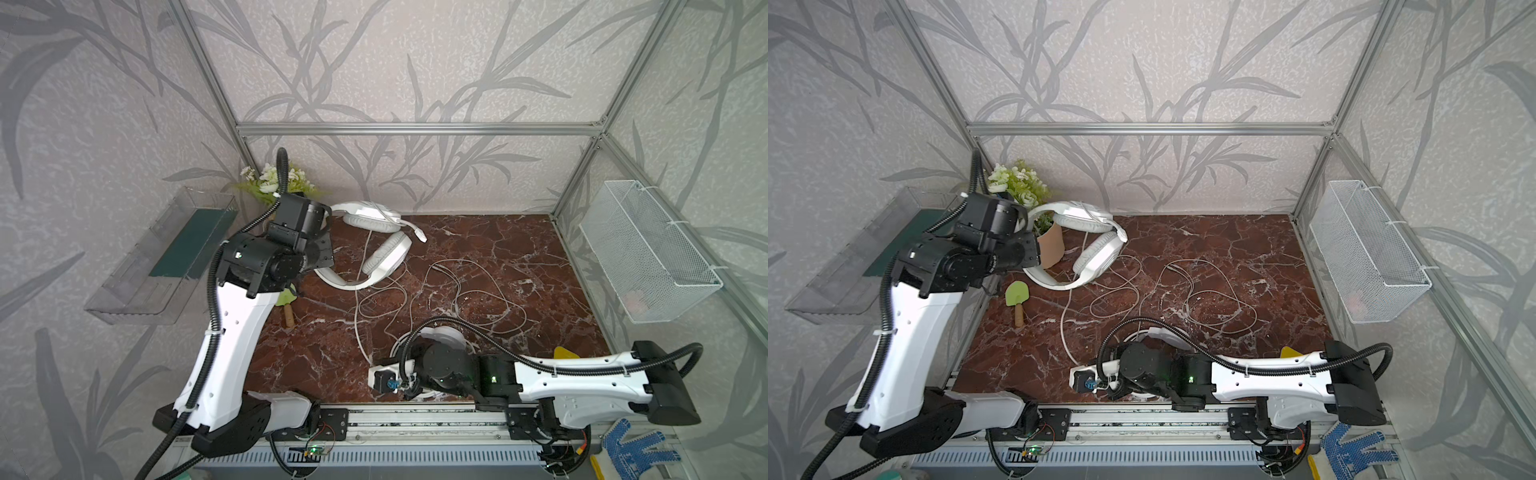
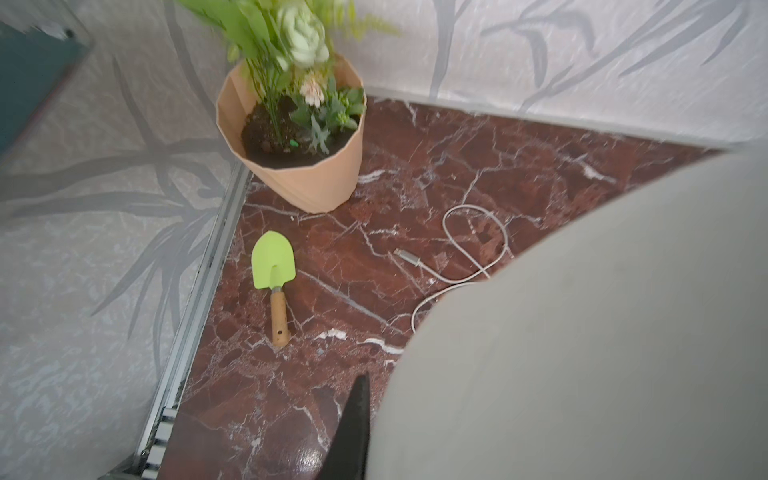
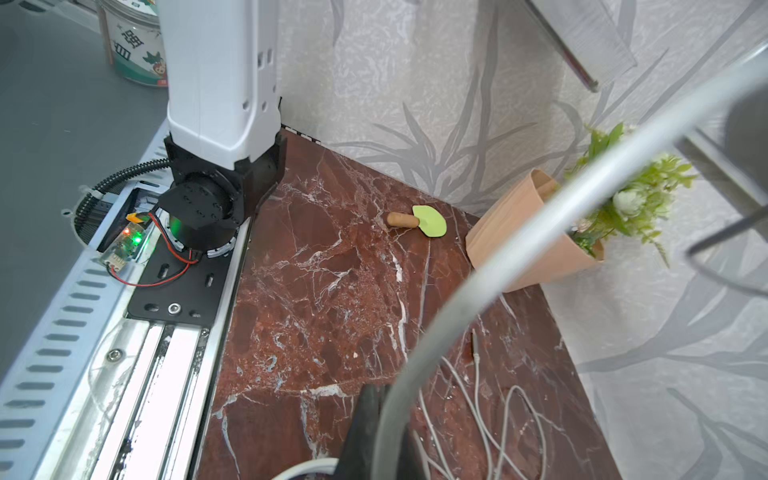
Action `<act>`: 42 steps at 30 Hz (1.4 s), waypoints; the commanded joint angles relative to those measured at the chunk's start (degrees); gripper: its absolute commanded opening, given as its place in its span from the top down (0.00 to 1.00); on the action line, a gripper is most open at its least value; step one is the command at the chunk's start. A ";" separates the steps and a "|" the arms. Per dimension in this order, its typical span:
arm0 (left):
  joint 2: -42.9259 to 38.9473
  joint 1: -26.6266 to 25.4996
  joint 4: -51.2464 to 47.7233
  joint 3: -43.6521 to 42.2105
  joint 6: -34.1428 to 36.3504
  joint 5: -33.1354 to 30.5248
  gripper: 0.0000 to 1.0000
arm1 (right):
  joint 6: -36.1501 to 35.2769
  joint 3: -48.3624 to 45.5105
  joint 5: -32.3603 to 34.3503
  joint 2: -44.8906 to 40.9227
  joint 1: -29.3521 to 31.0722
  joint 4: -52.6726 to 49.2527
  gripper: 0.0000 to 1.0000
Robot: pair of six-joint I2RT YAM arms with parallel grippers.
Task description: Wrap the headphones
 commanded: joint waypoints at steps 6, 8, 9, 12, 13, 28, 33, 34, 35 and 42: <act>-2.32 -0.85 9.43 -21.03 0.61 3.14 1.00 | -11.56 9.75 6.24 -6.37 -0.18 -13.41 1.00; -3.08 -0.96 10.41 -24.40 1.25 3.61 1.00 | -13.19 11.99 7.85 -6.37 -0.19 -16.31 1.00; -3.65 -1.00 10.91 -25.68 1.69 3.88 1.00 | -13.79 12.57 8.52 -6.41 -0.19 -17.38 1.00; -5.48 -1.05 12.20 -29.93 2.98 3.95 1.00 | -14.88 14.15 9.84 -7.12 -0.58 -20.60 1.00; -5.95 -1.00 12.30 -31.24 3.21 3.29 1.00 | -14.34 15.01 9.44 -7.39 -0.80 -22.59 1.00; -10.37 -2.19 13.84 -36.48 5.89 4.41 1.00 | -10.11 21.64 4.06 -8.17 -8.12 -33.69 1.00; -11.35 -4.11 15.09 -37.93 7.10 3.85 1.00 | -10.47 19.98 3.54 -9.51 -12.60 -29.46 1.00; -11.70 -4.48 15.52 -38.33 7.39 4.32 1.00 | -9.86 20.00 2.15 -9.53 -13.56 -29.26 1.00; -12.00 -4.72 15.89 -38.66 7.56 4.57 1.00 | -9.40 20.34 1.02 -9.24 -14.11 -29.32 1.00; -13.51 -6.71 17.55 -39.61 8.73 8.98 1.00 | -9.48 24.13 -3.29 -3.76 -16.23 -28.03 1.00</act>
